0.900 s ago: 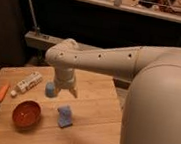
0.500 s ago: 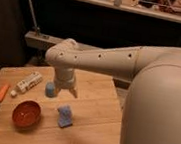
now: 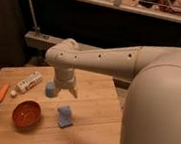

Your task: Move the arm in a circular motion

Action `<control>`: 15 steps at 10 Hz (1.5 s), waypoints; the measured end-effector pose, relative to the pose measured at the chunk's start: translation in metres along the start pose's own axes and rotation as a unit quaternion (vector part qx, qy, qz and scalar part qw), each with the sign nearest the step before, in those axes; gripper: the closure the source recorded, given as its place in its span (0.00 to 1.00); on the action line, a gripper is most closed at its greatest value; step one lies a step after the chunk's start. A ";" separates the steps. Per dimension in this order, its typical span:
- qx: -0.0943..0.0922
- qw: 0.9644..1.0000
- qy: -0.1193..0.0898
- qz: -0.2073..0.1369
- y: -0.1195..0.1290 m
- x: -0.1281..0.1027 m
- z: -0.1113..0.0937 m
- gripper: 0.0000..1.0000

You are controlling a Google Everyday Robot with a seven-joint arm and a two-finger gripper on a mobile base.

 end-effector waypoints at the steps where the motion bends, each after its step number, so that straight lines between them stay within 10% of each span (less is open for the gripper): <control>1: 0.000 1.000 0.000 0.000 0.000 0.000 0.000 0.35; 15: 0.014 0.999 0.005 0.034 -0.023 0.016 0.001 0.35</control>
